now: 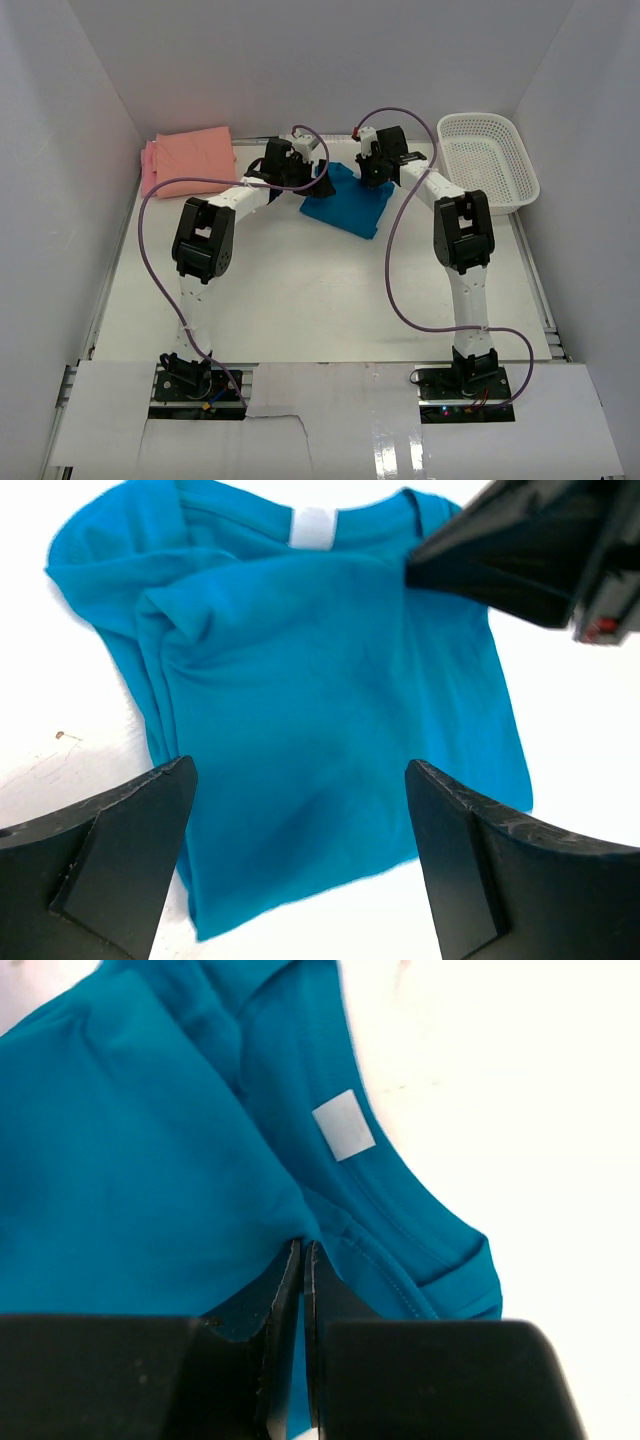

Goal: Fold and stack the t-shirts
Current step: Fold the long partially folded tshirt into a neat square

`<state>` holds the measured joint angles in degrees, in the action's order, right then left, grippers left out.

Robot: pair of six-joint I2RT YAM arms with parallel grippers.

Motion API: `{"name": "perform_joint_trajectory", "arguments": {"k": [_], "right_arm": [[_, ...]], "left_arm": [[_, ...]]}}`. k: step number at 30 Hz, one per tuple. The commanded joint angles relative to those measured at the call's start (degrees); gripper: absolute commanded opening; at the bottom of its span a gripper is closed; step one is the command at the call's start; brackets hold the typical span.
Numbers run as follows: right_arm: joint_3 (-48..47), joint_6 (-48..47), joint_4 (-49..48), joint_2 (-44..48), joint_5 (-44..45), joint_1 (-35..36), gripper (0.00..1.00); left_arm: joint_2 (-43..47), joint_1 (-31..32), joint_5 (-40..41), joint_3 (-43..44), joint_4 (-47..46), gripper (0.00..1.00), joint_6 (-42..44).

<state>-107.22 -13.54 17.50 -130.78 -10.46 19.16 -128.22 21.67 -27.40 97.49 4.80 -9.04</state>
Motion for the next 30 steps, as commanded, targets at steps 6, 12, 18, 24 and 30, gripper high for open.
{"name": "perform_joint_trajectory", "arguments": {"k": [6, 12, 18, 24, 30], "right_arm": [[-6.60, -0.43, -3.08, -5.53, 10.01, -0.26, 0.08], [-7.04, -0.26, -2.38, -7.21, 6.95, -0.17, 0.08], [-6.87, -0.52, 2.54, -7.82, 3.16, 0.88, 0.08], [1.21, 0.27, 4.47, -2.64, 2.63, 3.69, 0.08], [10.53, 1.06, 5.27, 4.47, 3.78, 7.12, 0.08]], "left_arm": [[3.24, 1.53, 0.42, 2.00, 1.18, 0.96, 1.21], [-0.44, 4.16, 6.82, 6.38, 6.71, 0.96, 3.41], [-2.30, 7.68, 17.80, 7.89, 10.41, 0.94, 3.24], [4.45, 7.95, 22.82, -0.10, 10.67, 0.93, -4.75], [9.83, 8.48, 25.29, -7.83, 11.90, 0.93, -7.66]]}}
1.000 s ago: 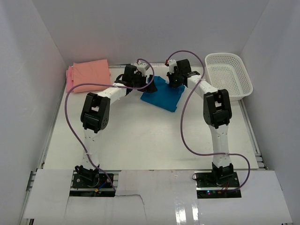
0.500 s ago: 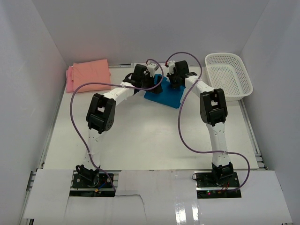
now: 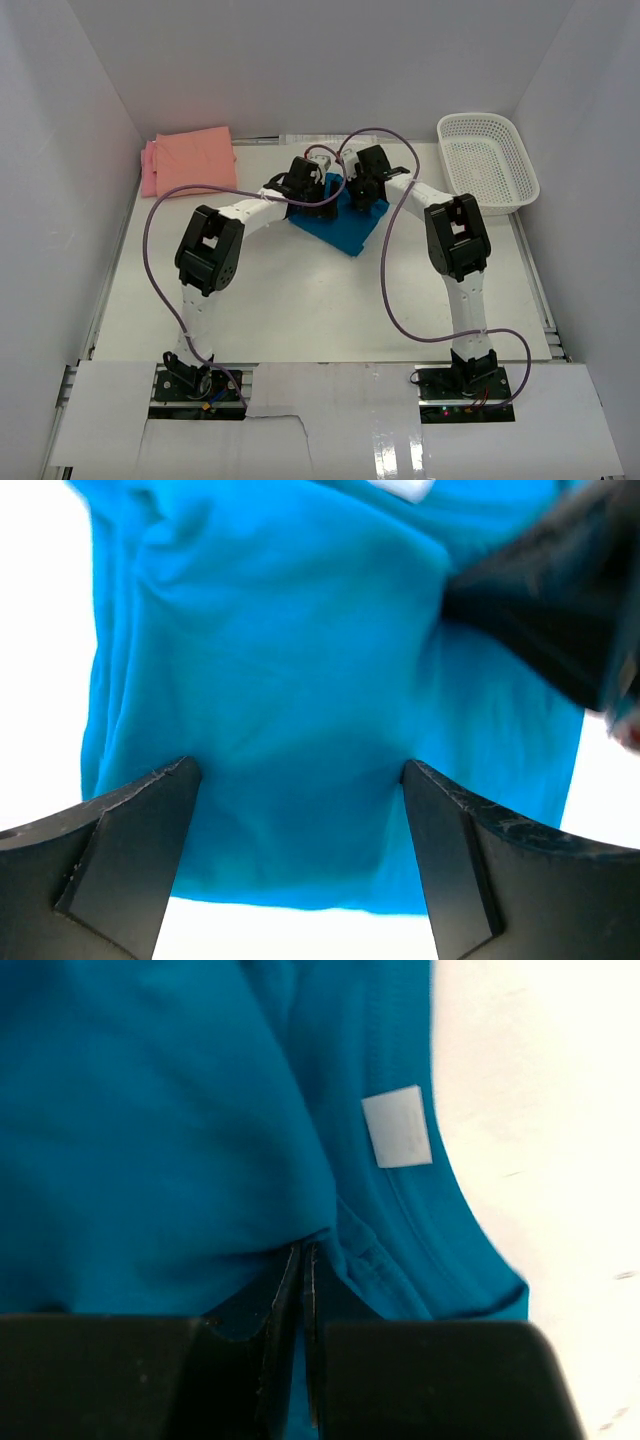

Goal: Fold and stack the t-shirts
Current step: Fold the long partially folded tshirt into a neat square

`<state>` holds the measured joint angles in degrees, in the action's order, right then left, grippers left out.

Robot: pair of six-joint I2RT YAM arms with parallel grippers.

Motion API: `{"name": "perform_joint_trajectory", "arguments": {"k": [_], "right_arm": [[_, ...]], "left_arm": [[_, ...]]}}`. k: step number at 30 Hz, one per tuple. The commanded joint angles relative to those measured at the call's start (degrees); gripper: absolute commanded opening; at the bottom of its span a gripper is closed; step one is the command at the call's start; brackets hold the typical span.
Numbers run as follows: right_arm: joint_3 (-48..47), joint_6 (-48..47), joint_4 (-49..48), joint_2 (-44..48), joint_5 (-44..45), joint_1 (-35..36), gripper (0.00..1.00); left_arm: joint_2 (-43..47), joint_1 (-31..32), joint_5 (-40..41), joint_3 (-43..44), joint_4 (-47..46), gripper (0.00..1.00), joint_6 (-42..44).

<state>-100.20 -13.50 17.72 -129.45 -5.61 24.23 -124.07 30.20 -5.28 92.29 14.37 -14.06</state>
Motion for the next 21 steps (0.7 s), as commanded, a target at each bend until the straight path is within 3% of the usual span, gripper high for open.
{"name": "perform_joint_trajectory", "arguments": {"k": [1, 10, 21], "right_arm": [[4.48, 1.71, 4.96, 3.67, -1.42, 2.14, 0.08], [13.45, 4.97, 5.58, 8.42, -4.50, 4.86, 0.08], [26.00, 12.25, 5.32, 16.49, -7.66, 10.22, 0.08]], "left_arm": [[5.86, 0.04, 4.04, -3.34, 2.59, 0.94, -2.81], [12.88, 3.55, 10.28, -19.05, 4.44, 0.93, -7.11], [30.35, 8.91, 10.54, -38.67, 7.60, 0.93, -15.02]]}}
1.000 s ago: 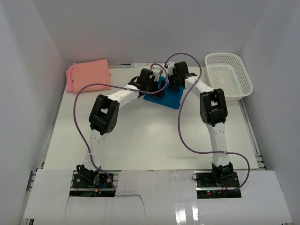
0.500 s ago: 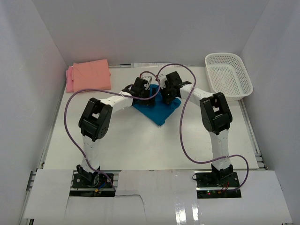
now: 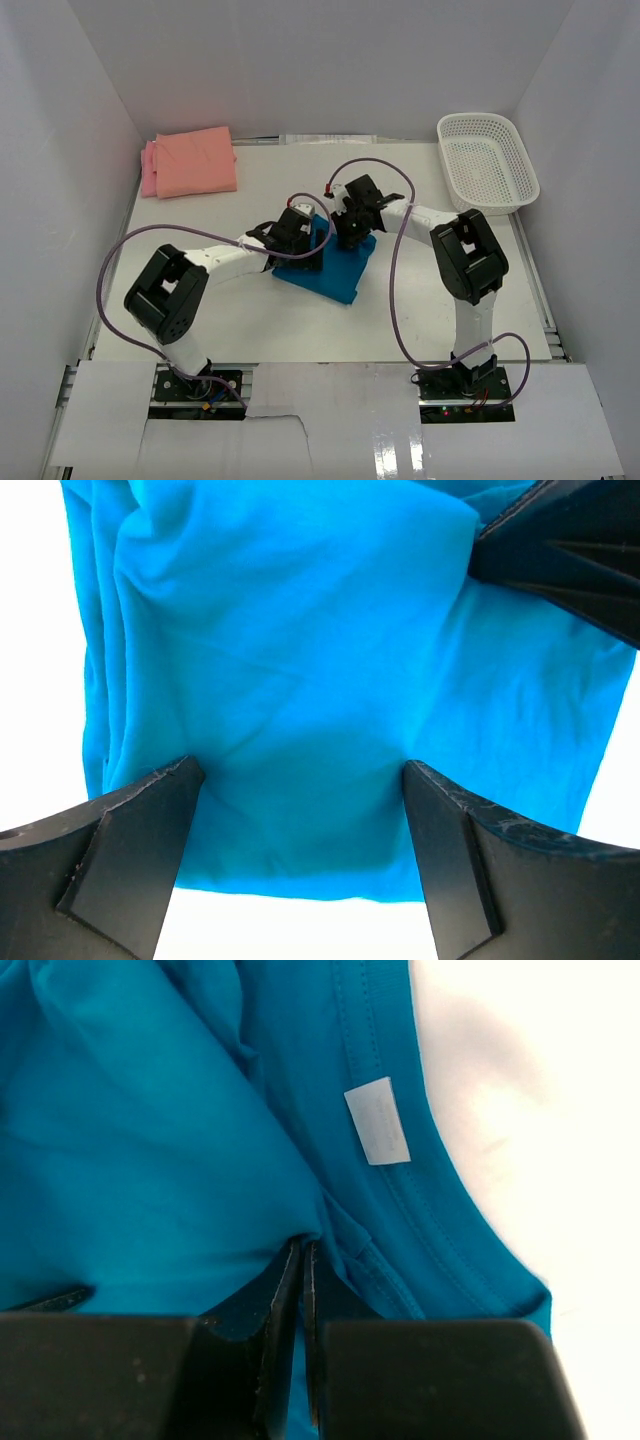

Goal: Fold and stack the t-shirts
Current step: Fold the long partially folded tshirt into a neat square

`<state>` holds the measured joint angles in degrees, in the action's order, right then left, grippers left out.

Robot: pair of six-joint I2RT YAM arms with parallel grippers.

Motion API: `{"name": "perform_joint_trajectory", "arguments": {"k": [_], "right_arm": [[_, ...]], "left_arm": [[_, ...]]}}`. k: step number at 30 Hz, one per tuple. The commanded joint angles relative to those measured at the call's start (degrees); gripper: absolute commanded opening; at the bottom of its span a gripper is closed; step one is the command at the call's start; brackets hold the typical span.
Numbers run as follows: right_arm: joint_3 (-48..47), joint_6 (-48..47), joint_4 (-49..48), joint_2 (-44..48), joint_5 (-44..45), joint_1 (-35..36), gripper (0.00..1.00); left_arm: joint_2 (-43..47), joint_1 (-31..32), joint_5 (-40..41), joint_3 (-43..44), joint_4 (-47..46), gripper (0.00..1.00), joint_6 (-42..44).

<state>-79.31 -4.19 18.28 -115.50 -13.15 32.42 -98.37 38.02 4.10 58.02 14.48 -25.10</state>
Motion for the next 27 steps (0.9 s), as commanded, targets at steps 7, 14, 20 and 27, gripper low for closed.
{"name": "perform_joint_trajectory", "arguments": {"k": [7, 14, 20, 27], "right_arm": [[16.10, 8.40, 0.36, 10.03, -1.97, 4.40, 0.09], [18.23, 9.02, -1.94, 13.29, -4.08, 4.93, 0.09], [12.43, 7.88, -0.18, 9.69, -5.39, 4.93, 0.09], [7.95, 8.05, 0.17, 6.26, -7.51, 5.72, 0.10]], "left_arm": [[18.63, 2.84, -1.54, -13.19, 11.09, 0.94, -8.99], [23.57, 5.22, -3.74, -18.55, 11.36, 0.94, -13.48], [21.55, 7.42, -3.40, -19.52, 10.48, 0.94, -14.71], [19.18, 9.00, -4.01, -21.19, 7.58, 0.94, -16.12]]}}
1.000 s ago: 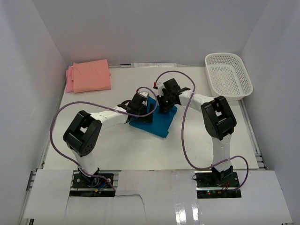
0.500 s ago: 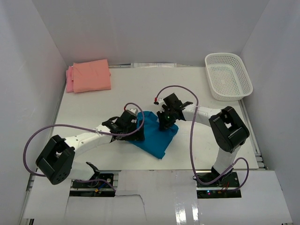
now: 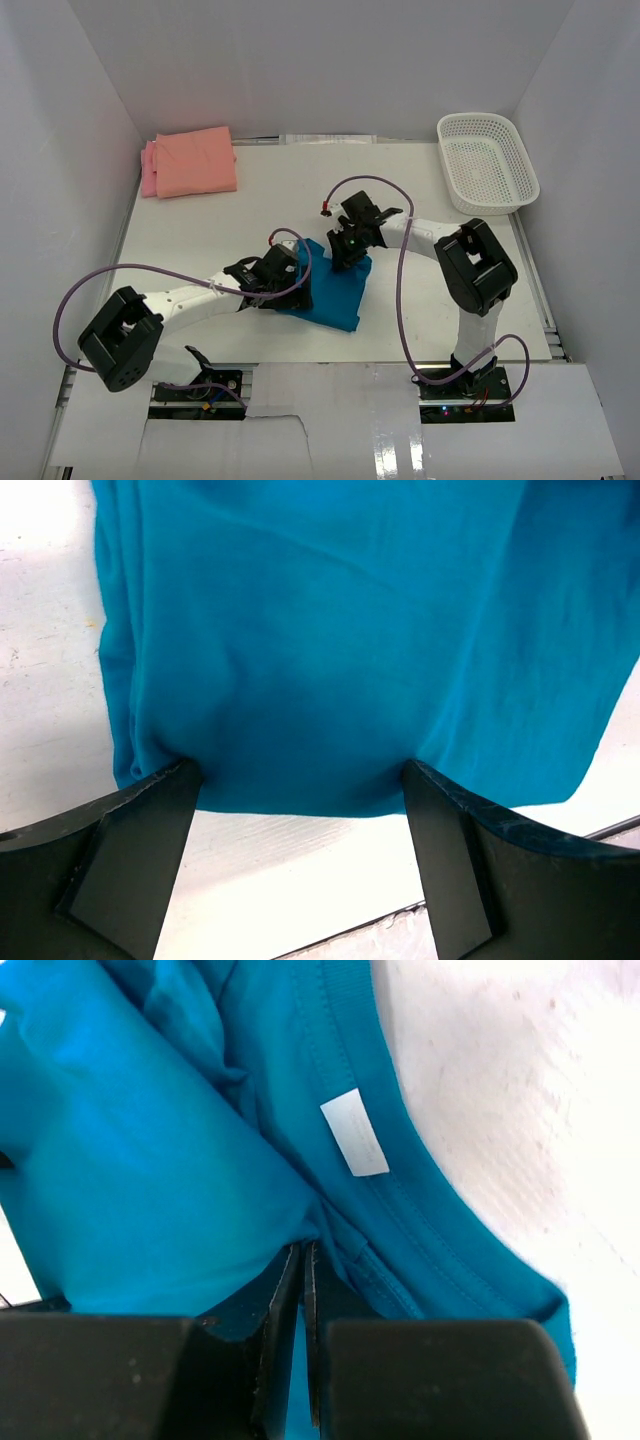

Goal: Fold and stack the t-shirts
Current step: Fold the long partially folded tshirt into a neat square

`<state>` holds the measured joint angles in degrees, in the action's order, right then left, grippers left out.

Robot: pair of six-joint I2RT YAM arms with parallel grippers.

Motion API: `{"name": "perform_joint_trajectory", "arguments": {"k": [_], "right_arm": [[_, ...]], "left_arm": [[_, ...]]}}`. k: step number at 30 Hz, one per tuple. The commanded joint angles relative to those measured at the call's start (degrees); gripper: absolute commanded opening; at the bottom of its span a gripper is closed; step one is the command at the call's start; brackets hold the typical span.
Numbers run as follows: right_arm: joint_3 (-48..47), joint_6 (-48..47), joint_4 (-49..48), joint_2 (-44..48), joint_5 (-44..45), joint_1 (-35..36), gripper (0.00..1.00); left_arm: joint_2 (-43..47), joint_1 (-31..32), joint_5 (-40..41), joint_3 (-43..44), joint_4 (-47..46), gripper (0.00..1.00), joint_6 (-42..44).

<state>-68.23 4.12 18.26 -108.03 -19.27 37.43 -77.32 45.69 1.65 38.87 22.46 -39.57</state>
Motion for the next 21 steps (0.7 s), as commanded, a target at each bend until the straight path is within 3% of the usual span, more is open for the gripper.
{"name": "perform_joint_trajectory", "arguments": {"k": [1, 15, 17, 20, 21], "right_arm": [[-3.23, -0.25, 0.11, -1.74, -1.47, 0.71, 0.10], [-11.75, -1.66, 1.34, -7.64, 0.38, 0.54, 0.11], [-11.67, -1.66, 1.43, -7.37, 0.28, 0.54, 0.14], [-11.23, -1.49, 1.43, -5.97, 1.68, 0.54, 0.32], [-11.05, -1.22, 1.34, -5.27, 2.99, 0.54, 0.44]], "left_arm": [[-2.04, 1.59, -1.56, -1.96, -0.57, 0.94, -1.82], [0.50, 6.69, -2.88, -2.05, 2.67, 0.94, -5.52], [0.94, 6.69, -2.53, -2.13, 3.38, 0.94, -5.60], [1.47, 6.69, -0.25, -1.52, 4.87, 0.94, -5.60], [1.73, 6.69, 0.28, -1.08, 6.09, 0.94, -5.52]]}}
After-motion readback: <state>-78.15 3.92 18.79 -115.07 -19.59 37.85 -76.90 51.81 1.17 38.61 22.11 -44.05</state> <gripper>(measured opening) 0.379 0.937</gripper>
